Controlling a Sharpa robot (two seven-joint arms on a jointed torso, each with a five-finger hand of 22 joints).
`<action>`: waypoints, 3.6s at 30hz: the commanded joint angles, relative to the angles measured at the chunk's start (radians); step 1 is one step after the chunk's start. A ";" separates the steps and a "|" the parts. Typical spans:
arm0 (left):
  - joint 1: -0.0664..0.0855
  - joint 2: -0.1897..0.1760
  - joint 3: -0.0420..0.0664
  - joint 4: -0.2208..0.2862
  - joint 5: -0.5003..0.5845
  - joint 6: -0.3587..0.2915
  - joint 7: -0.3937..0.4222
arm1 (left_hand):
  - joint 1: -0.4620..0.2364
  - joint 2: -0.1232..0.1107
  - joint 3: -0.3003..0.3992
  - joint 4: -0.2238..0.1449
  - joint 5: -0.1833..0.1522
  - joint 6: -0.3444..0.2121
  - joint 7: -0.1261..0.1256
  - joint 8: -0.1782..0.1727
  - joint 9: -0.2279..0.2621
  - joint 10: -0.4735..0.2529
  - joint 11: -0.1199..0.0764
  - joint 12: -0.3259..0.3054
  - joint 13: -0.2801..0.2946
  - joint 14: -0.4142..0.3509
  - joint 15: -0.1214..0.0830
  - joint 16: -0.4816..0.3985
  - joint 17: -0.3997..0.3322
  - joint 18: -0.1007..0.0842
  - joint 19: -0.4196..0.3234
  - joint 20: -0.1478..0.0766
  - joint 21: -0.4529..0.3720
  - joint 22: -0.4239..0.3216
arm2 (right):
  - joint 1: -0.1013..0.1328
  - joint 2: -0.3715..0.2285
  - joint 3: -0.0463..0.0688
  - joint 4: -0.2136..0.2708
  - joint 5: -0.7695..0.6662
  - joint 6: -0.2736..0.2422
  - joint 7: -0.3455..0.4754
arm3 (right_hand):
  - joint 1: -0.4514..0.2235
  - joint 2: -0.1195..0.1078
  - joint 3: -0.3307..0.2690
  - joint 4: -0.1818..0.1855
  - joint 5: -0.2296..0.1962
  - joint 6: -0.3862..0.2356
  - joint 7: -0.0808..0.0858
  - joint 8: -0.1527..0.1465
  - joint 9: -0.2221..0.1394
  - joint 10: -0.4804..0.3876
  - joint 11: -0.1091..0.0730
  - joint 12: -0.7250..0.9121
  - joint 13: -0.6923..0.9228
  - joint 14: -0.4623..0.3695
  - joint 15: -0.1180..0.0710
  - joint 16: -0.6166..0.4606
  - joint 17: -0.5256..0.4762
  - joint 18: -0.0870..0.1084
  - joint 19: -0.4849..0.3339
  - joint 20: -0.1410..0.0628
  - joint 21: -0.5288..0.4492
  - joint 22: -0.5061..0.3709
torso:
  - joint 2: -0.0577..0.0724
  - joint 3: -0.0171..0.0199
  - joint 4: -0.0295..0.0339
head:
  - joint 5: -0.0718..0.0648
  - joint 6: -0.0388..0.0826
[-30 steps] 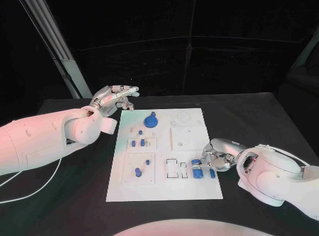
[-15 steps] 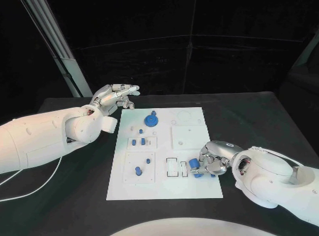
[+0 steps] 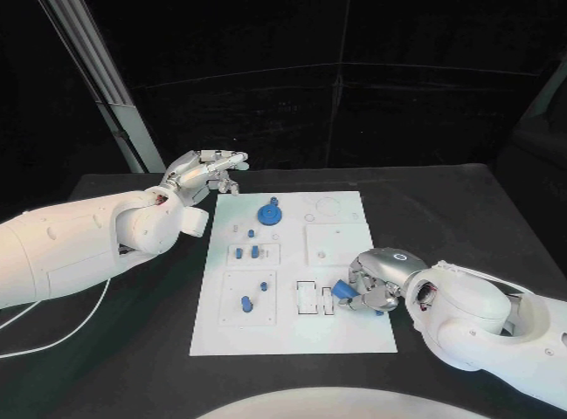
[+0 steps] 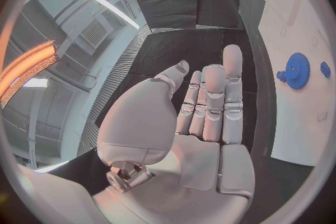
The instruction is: Assemble the parts on the task board
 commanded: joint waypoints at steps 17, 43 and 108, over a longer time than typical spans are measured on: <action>0.001 0.000 0.001 0.000 0.001 0.009 -0.002 | 0.001 0.006 -0.007 0.002 -0.003 -0.002 -0.005 0.005 0.000 -0.006 -0.001 0.004 -0.002 -0.009 -0.001 0.001 -0.002 0.014 0.004 -0.001 -0.006 -0.002 | -0.007 -0.036 -0.005 0.067 0.142 -0.307 0.033 | -0.011 0.039 -0.005 0.027 0.234 0.050 -0.014 -0.025 0.003 0.036 -0.014 0.015 0.036 0.042 -0.015 0.029 0.051 -0.017 0.019 -0.009 0.015 0.029 | 0.000 0.0009 0.0003 | -0.002 0.004; 0.002 0.007 0.001 -0.003 0.000 0.013 -0.009 | 0.005 0.004 -0.011 0.001 -0.001 -0.009 -0.002 0.005 -0.001 -0.013 0.001 0.005 -0.003 -0.009 0.000 0.003 -0.004 0.014 0.006 -0.001 -0.008 -0.004 | -0.006 0.066 -0.005 0.040 0.346 -0.129 -0.001 | -0.013 0.055 0.007 0.026 0.100 0.155 -0.031 -0.112 -0.005 0.064 -0.028 -0.011 0.045 0.042 -0.026 0.028 0.064 -0.018 0.020 -0.019 0.015 0.033 | 0.002 -0.0016 -0.0008 | 0.001 -0.004; 0.002 0.002 0.001 0.004 -0.005 0.011 -0.004 | 0.010 0.004 -0.020 0.000 0.000 -0.026 0.006 0.003 -0.003 -0.029 0.008 0.009 -0.007 -0.010 0.005 0.008 -0.008 0.013 0.008 0.002 -0.012 -0.007 | -0.006 0.118 -0.004 0.001 0.251 -0.143 -0.058 | -0.059 0.071 -0.064 -0.061 -0.248 0.196 -0.033 -0.188 0.089 0.062 -0.028 -0.118 0.043 0.041 -0.027 -0.005 0.052 -0.011 0.005 -0.020 -0.005 0.008 | 0.000 0.0002 -0.0004 | 0.009 -0.013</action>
